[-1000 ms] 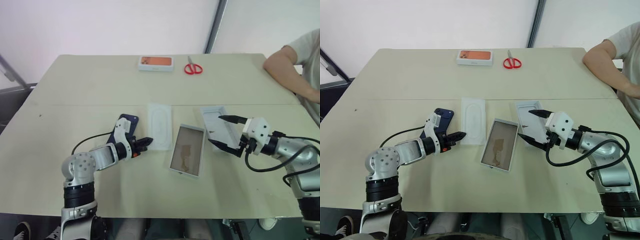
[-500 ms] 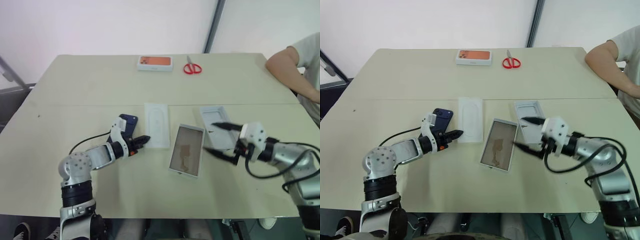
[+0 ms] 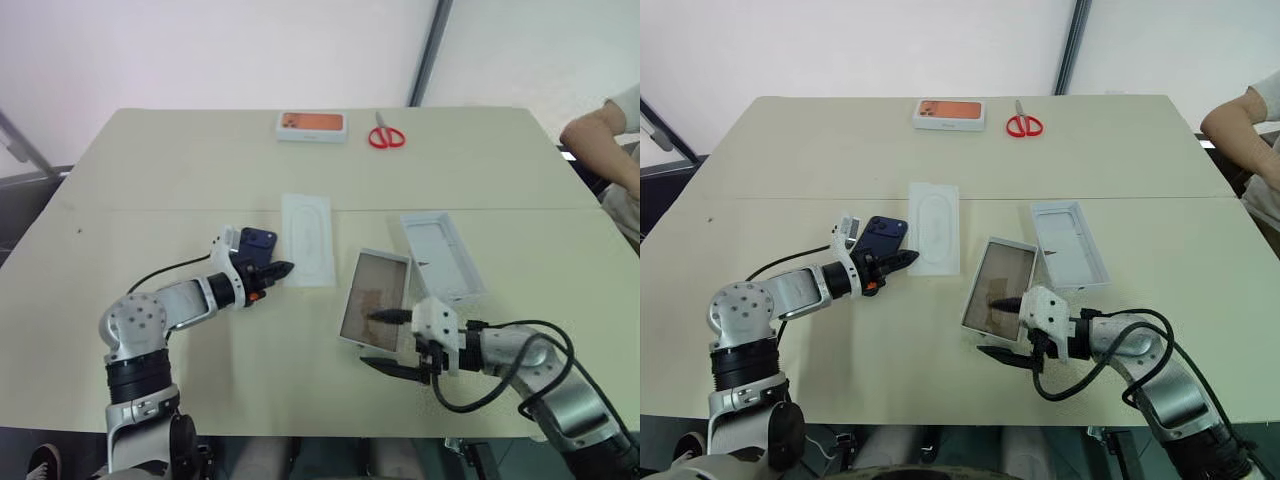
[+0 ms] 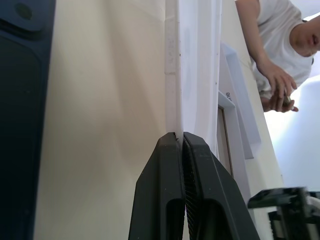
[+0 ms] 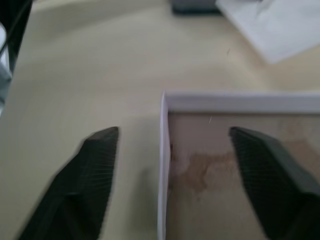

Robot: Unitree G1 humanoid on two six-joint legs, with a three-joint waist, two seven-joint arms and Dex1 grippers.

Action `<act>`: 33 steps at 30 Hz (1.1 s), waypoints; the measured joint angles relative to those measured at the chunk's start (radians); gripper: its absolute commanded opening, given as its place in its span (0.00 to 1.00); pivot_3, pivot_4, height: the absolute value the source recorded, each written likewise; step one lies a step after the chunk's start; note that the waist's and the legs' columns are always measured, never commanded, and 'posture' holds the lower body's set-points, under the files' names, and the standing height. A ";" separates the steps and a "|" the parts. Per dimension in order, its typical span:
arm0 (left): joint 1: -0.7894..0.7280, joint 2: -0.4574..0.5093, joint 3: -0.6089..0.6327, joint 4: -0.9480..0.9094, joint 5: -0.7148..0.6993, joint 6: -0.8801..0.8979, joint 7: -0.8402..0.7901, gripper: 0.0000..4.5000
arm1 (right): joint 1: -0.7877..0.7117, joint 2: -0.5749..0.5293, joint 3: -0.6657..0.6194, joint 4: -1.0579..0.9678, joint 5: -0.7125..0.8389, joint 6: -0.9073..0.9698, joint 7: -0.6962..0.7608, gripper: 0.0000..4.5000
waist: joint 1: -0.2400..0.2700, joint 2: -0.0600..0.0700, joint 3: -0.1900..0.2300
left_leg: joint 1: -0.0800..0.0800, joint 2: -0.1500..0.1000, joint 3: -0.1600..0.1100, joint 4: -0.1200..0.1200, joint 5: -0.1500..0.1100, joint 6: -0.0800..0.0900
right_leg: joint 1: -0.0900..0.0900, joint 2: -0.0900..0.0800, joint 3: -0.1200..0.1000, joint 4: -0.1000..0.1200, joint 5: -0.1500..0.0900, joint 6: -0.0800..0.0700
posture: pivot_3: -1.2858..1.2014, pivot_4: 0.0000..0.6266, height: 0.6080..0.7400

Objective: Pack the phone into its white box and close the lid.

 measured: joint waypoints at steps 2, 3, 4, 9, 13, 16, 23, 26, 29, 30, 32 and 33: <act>0.001 -0.002 -0.003 -0.005 -0.002 0.001 0.000 0.00 | -0.024 -0.001 0.006 0.027 -0.019 -0.025 0.016 0.24 | 0.000 0.000 0.000 | 0.000 0.000 0.000 0.000 0.000 0.000 | 0.000 0.000 0.000 0.000 0.000 0.000 | 0.52 0.24 1.00; 0.001 -0.004 -0.004 -0.008 -0.004 0.001 0.001 0.00 | -0.030 -0.002 0.013 0.032 -0.029 -0.039 0.027 0.09 | 0.000 0.000 0.000 | 0.000 0.000 0.000 -0.001 0.000 0.000 | 0.000 0.000 0.000 0.000 0.000 0.000 | 0.52 0.24 1.00; 0.001 -0.007 -0.005 -0.010 -0.005 0.001 0.002 0.00 | -0.031 -0.004 0.016 0.032 -0.034 -0.049 0.034 0.01 | 0.000 0.000 0.000 | 0.000 0.000 0.000 -0.001 0.000 0.000 | 0.000 0.000 0.000 0.000 0.000 0.000 | 0.52 0.24 1.00; 0.007 -0.016 -0.003 -0.016 -0.016 0.002 0.011 0.00 | -0.084 0.009 0.029 0.081 -0.056 -0.081 0.050 0.01 | -0.001 -0.001 0.000 | 0.000 0.000 0.000 0.000 0.000 0.000 | 0.000 0.000 0.000 0.000 0.000 0.000 | 0.52 0.24 1.00; -0.013 -0.046 0.043 0.000 -0.072 0.009 0.050 0.00 | -0.217 0.014 0.069 0.212 -0.148 -0.196 0.072 0.01 | -0.002 -0.001 0.000 | 0.000 0.000 0.000 0.000 0.000 0.000 | 0.000 0.000 0.000 0.000 0.000 0.000 | 0.52 0.24 1.00; -0.048 -0.040 0.084 0.023 -0.121 0.021 0.077 0.00 | -0.294 0.054 0.090 0.309 -0.183 -0.264 0.079 0.01 | -0.003 -0.002 0.001 | 0.000 0.001 -0.001 -0.001 0.001 -0.001 | 0.000 0.001 -0.001 0.000 0.000 0.000 | 0.52 0.24 1.00; -0.064 -0.039 0.090 0.042 -0.184 0.030 0.132 0.00 | -0.396 0.134 0.115 0.456 -0.210 -0.353 0.107 0.13 | -0.007 -0.002 0.001 | 0.000 0.001 -0.001 -0.001 0.003 -0.005 | 0.000 0.001 0.000 0.000 0.000 0.000 | 0.52 0.24 1.00; -0.049 -0.045 0.078 0.034 -0.195 0.029 0.147 0.00 | -0.409 0.147 0.115 0.487 -0.210 -0.358 0.113 0.39 | -0.008 -0.001 0.001 | 0.000 0.001 0.000 0.000 0.003 -0.005 | 0.000 0.001 0.000 0.001 0.000 0.000 | 0.52 0.24 1.00; -0.019 -0.056 0.049 0.021 -0.201 0.027 0.160 0.00 | -0.408 0.147 0.109 0.491 -0.208 -0.363 0.121 0.72 | -0.008 -0.001 0.001 | 0.000 0.001 0.000 -0.001 0.003 -0.005 | 0.000 0.001 0.000 0.001 0.000 0.000 | 0.52 0.24 1.00; -0.011 -0.058 0.039 0.017 -0.204 0.026 0.160 0.00 | -0.405 0.145 0.104 0.489 -0.208 -0.375 0.117 0.81 | -0.007 -0.001 0.001 | 0.000 0.001 0.000 -0.001 0.003 -0.005 | 0.000 0.001 0.000 0.001 0.000 0.000 | 0.52 0.24 1.00; -0.003 -0.061 0.020 0.004 -0.209 0.022 0.160 0.00 | -0.379 0.141 0.075 0.459 -0.187 -0.368 0.106 0.81 | -0.004 -0.001 0.001 | 0.000 0.001 0.000 -0.001 0.003 -0.005 | 0.000 0.001 0.000 0.001 0.000 0.000 | 0.52 0.24 1.00; -0.003 -0.061 0.013 0.000 -0.209 0.020 0.160 0.00 | -0.366 0.138 0.056 0.440 -0.165 -0.352 0.103 0.81 | -0.002 -0.001 0.001 | 0.000 0.001 0.000 -0.001 0.003 -0.004 | 0.000 0.001 0.000 0.001 0.000 0.000 | 0.52 0.24 1.00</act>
